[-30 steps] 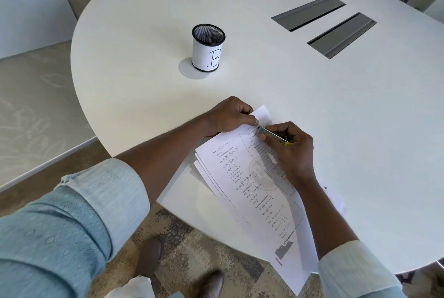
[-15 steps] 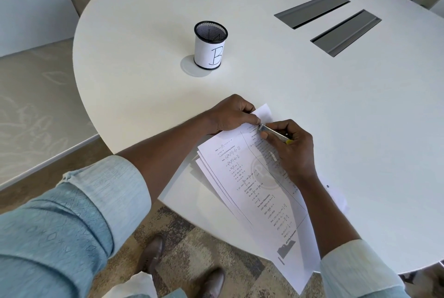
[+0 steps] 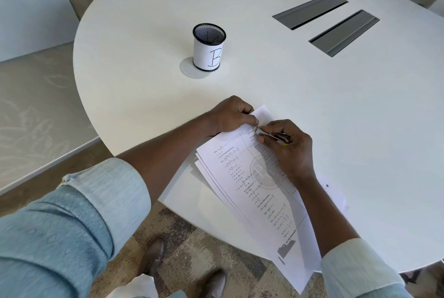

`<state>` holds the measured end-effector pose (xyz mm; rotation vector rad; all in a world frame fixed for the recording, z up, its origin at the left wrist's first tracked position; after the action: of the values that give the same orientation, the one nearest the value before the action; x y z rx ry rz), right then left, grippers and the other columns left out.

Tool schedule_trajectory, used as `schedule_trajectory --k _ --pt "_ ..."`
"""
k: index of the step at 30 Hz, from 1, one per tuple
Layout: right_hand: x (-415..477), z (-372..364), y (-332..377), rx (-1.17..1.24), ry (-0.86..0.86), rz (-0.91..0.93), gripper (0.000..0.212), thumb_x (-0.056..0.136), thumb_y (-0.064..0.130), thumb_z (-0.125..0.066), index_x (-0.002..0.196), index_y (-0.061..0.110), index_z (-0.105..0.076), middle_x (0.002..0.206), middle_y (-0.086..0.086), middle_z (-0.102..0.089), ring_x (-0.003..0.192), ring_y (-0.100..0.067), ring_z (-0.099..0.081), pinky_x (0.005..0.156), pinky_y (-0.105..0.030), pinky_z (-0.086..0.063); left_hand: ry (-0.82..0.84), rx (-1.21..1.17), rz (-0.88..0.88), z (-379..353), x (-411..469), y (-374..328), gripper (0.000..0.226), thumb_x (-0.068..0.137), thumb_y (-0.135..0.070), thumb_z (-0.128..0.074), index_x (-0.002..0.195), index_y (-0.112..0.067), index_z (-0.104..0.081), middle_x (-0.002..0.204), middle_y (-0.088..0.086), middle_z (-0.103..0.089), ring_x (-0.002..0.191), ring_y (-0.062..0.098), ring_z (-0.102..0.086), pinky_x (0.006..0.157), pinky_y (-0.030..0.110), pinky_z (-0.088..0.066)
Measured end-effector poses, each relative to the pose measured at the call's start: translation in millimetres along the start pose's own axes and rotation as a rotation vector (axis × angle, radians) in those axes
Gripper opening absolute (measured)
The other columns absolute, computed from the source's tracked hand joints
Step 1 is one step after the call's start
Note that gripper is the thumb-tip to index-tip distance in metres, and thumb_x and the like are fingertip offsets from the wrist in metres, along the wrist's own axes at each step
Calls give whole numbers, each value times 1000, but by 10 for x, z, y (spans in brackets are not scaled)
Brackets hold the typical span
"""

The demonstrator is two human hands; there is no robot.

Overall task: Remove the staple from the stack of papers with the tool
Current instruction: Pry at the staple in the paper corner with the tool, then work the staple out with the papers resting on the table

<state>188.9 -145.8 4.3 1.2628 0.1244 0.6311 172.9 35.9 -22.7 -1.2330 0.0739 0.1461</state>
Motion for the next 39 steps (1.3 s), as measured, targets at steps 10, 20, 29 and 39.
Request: schedule_trajectory --k 10,20,29,39 --pt "-38 0 186 -303 -54 267 22 82 0 -93 101 7 -86 108 -6 -78 102 -26 -73 85 -27 -57 7 -10 20 -13 46 63 56 93 -11 -82 47 -21 -51 59 -2 -28 56 13 -25 56 30 -23" --pt "-61 105 156 -214 -149 136 31 84 5 -93 112 12 -81 111 0 -80 103 -17 -79 89 -34 -62 9 -57 1 2 34 58 49 96 -9 -80 67 8 -44 67 2 -22 58 14 -20 54 27 -19" --pt "-90 425 -202 79 -405 -192 22 103 23 -76 125 23 -77 118 -1 -80 89 -14 -74 86 -28 -61 51 -102 9 -21 48 97 59 85 -33 -82 89 21 -59 80 8 -42 73 26 -30 59 31 -24" --pt "103 599 -260 79 -150 -441 31 98 19 -82 125 7 -72 103 -6 -81 64 -9 -60 63 -22 -51 50 -148 22 -21 21 94 50 89 -31 -83 96 16 -68 83 10 -47 73 24 -36 63 31 -28"
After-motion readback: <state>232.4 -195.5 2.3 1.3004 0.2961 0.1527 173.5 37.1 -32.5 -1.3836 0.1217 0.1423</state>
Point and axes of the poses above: each hand's wrist, its own x-axis towards the middle knuckle, its own z-axis out of the back of the hand, y = z × x, the point moved 10 cm from there along x, towards the middle knuckle
